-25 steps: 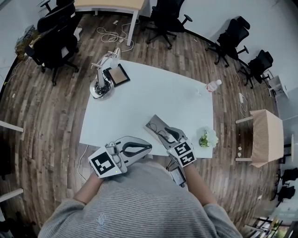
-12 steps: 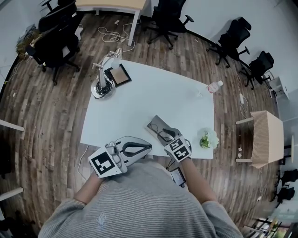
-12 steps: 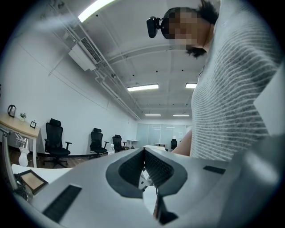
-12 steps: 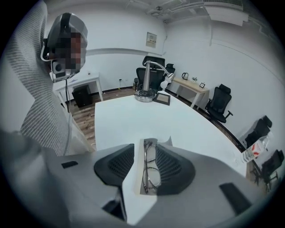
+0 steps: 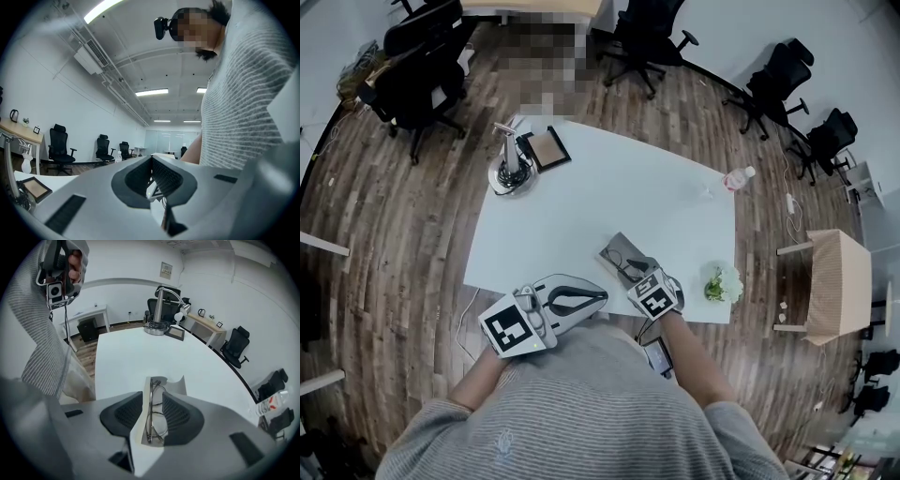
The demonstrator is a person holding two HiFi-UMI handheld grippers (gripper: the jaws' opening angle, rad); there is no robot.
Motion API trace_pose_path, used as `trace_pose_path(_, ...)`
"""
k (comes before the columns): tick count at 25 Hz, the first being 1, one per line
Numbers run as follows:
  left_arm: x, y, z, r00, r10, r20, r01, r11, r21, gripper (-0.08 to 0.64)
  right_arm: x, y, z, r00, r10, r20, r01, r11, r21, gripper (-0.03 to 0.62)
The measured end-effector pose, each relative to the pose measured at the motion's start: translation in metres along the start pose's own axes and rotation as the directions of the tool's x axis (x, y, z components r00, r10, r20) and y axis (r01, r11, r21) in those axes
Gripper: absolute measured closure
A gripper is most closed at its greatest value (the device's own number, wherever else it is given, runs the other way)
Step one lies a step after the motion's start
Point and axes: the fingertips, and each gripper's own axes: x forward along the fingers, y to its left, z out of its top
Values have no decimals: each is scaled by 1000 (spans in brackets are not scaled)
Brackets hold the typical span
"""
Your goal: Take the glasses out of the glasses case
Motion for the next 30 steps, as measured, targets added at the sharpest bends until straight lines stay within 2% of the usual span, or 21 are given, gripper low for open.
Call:
trace_pose_path(11,1,0,-1,1000,4,-9,-4,1000,1,548,20,8,-15,996,6,-93,-13,997,-71,468)
trace_pose_path(16,0,3,-2,1000,12,-2,-12,1000,-9,548,29,3,-23,992,-23,-123,12,996,-88,483)
trace_pose_path(21,-1,11,-5,998,51,34,-48,996,-82,548,33,-2,-34,990,-44,-136,33,996,-89,502)
trace_pose_path(24,-2,14,-5,997,58,45,-54,993,-101,548,34,-2,-37,990,-43,-136,32,996,-79,503)
trace_pose_path(30,1,12,-19,998,56,-19,-58,990,-130,548,39,1,-40,987,-35,-160,17,994,-110,512)
